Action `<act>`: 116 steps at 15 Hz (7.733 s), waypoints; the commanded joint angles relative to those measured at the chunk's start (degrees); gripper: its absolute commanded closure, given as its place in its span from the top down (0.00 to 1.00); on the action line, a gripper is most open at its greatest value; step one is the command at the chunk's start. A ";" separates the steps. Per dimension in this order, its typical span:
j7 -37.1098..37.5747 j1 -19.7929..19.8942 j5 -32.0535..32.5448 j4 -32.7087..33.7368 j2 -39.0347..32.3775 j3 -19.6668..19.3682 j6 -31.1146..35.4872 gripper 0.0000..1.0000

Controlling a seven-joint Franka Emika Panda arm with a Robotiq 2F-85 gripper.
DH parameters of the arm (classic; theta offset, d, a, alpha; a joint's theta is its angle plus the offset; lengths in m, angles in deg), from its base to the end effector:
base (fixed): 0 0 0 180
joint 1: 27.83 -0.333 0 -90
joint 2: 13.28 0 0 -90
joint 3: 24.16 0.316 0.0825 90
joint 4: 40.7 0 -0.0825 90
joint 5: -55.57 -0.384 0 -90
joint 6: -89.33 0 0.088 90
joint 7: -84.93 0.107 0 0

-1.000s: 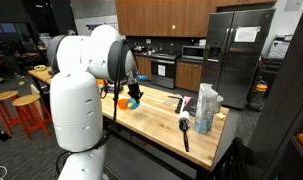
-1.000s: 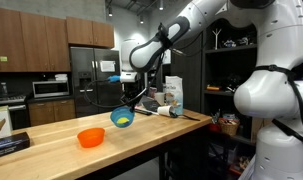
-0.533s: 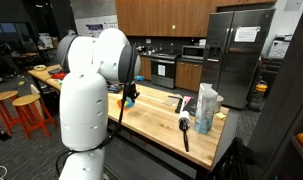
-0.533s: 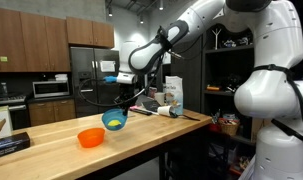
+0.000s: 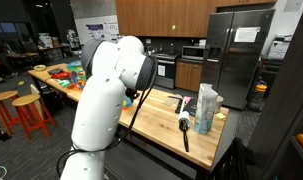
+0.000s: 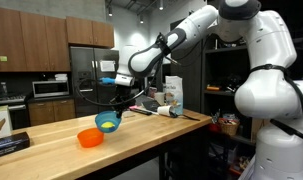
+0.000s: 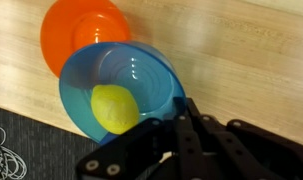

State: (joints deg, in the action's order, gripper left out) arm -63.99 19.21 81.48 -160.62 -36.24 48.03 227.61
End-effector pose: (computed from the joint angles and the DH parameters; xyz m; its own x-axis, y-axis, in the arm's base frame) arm 0.5436 0.2171 0.3765 -0.9719 -0.1213 -0.2018 -0.1503 0.9794 0.1349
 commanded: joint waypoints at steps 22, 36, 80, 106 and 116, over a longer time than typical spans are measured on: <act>-0.14 -44.51 -3.36 -3.32 10.99 -44.36 27.45 0.01; 37.19 -64.14 51.52 -4.10 16.17 -65.12 32.32 0.01; 76.07 -60.79 94.80 -4.97 14.92 -61.32 4.90 0.01; 57.39 -55.17 60.72 -7.12 13.12 -63.25 13.45 0.04; 40.38 -52.60 35.40 -7.65 11.29 -62.68 15.88 0.01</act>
State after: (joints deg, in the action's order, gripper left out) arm -16.36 -35.30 126.31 -167.69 -24.01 -15.30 241.79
